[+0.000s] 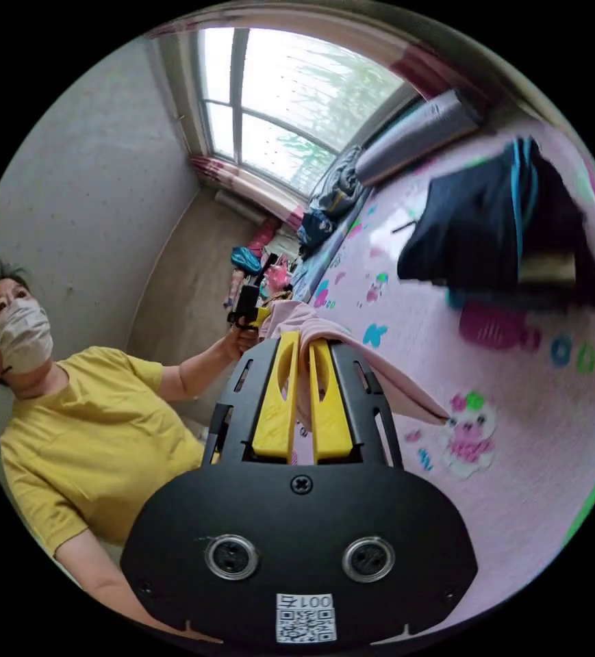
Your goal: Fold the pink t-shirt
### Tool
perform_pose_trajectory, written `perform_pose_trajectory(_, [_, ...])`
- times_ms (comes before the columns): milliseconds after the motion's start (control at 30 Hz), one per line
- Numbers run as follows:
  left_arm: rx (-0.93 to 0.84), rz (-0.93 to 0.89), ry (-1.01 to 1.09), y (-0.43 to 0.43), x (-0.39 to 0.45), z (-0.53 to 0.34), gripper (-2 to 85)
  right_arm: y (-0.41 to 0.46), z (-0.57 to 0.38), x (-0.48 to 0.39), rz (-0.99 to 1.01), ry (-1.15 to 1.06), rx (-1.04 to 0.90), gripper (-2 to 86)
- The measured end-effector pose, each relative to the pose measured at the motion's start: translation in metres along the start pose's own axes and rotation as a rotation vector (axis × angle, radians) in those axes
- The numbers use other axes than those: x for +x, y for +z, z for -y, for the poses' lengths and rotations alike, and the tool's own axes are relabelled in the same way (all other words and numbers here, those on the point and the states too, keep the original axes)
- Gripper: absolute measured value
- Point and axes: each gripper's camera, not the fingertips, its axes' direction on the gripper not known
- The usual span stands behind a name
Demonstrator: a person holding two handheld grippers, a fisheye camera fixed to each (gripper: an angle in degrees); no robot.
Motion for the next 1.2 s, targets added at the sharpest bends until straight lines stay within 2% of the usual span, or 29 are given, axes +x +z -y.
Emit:
perform_pose_trajectory(133, [0.040, 0.077, 0.304, -0.005, 0.087, 0.124, -1.2, -0.039, 0.086, -0.058, -0.199, -0.217, 0.043, 0.9])
perform_pose_trajectory(233, [0.087, 0.061, 0.435, -0.001, 0.127, 0.187, -1.1, -0.063, 0.123, -0.079, -0.299, -0.279, 0.098, 0.9])
perform_pose_trajectory(300, [0.081, 0.037, 0.431, 0.008, 0.129, 0.217, -1.1, -0.074, 0.135, -0.073, -0.346, -0.254, 0.129, 0.9])
perform_pose_trajectory(400, [-0.001, 0.037, 0.275, 0.038, 0.094, 0.259, -1.0, -0.083, 0.141, -0.033, -0.417, -0.124, 0.121, 1.1])
perform_pose_trajectory(467, [-0.080, 0.072, 0.062, 0.064, 0.050, 0.273, -0.6, -0.081, 0.135, 0.021, -0.506, 0.095, 0.048, 1.4])
perform_pose_trajectory(533, [-0.203, 0.191, -0.225, 0.098, -0.009, 0.272, -0.4, -0.072, 0.123, 0.057, -0.574, 0.277, -0.042, 1.7])
perform_pose_trajectory(600, [-0.251, 0.233, -0.304, 0.114, -0.032, 0.268, -0.4, -0.065, 0.114, 0.072, -0.637, 0.330, -0.110, 1.9])
perform_pose_trajectory(667, [-0.211, 0.137, -0.312, 0.120, -0.039, 0.268, -0.5, -0.066, 0.110, 0.069, -0.632, 0.307, -0.104, 2.4])
perform_pose_trajectory(800, [-0.193, 0.132, -0.232, 0.120, -0.022, 0.282, -0.8, -0.067, 0.113, 0.045, -0.724, 0.174, -0.133, 4.1])
perform_pose_trajectory(867, [-0.152, 0.172, -0.207, 0.114, -0.009, 0.287, -1.0, -0.067, 0.111, 0.018, -0.872, 0.038, -0.109, 5.6])
perform_pose_trajectory(967, [-0.026, 0.329, -0.139, 0.106, 0.026, 0.295, -1.1, -0.067, 0.107, -0.009, -1.009, -0.082, -0.010, 5.5])
perform_pose_trajectory(1033, [0.037, 0.503, 0.030, 0.121, 0.069, 0.303, -1.2, -0.067, 0.103, -0.017, -1.030, -0.108, 0.065, 4.6])
perform_pose_trajectory(1100, [0.039, 0.594, 0.163, 0.143, 0.097, 0.304, -1.2, -0.066, 0.097, -0.021, -1.019, -0.107, 0.125, 3.7])
perform_pose_trajectory(1200, [-0.023, 0.667, 0.324, 0.179, 0.126, 0.296, -1.2, -0.051, 0.087, -0.017, -0.951, -0.101, 0.091, 1.9])
